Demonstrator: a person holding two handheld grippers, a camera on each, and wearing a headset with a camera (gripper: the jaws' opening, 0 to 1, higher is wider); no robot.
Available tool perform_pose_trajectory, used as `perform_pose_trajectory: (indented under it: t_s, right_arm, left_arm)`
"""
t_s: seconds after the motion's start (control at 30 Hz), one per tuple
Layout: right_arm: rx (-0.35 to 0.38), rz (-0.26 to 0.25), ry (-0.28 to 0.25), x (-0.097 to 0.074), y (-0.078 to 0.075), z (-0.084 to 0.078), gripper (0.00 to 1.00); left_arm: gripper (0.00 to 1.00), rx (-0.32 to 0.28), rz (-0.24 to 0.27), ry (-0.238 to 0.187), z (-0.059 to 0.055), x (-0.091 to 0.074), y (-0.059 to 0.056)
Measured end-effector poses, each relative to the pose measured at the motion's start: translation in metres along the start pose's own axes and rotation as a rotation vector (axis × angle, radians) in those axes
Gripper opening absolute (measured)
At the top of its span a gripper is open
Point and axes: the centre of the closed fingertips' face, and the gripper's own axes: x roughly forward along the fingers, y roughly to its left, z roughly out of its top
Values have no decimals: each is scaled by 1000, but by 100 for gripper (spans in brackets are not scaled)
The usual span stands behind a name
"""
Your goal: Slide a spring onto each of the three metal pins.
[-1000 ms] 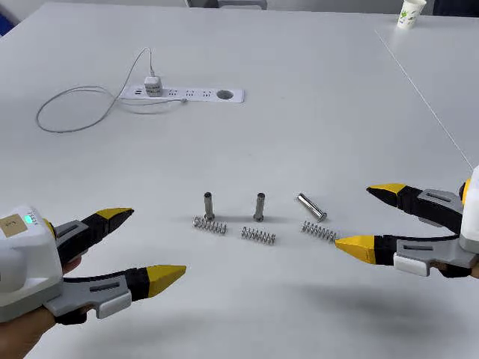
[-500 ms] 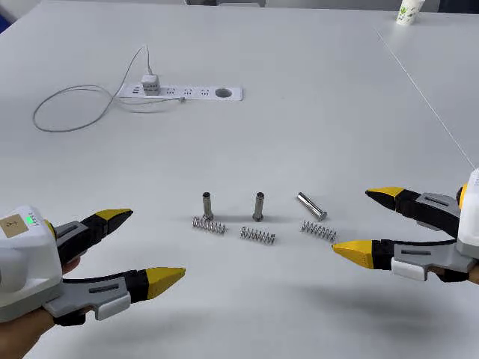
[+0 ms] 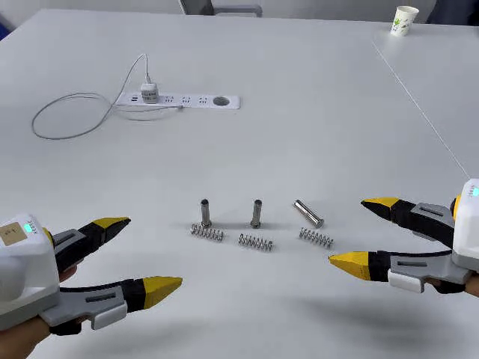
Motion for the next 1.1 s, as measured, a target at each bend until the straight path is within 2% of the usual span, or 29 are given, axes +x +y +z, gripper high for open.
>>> perform_pose_trajectory:
  t_s: [1.1]
  right_arm:
    - [3, -5, -5, 2, 2, 1, 69]
  left_arm:
    - [79, 6, 9, 1, -1, -1, 1]
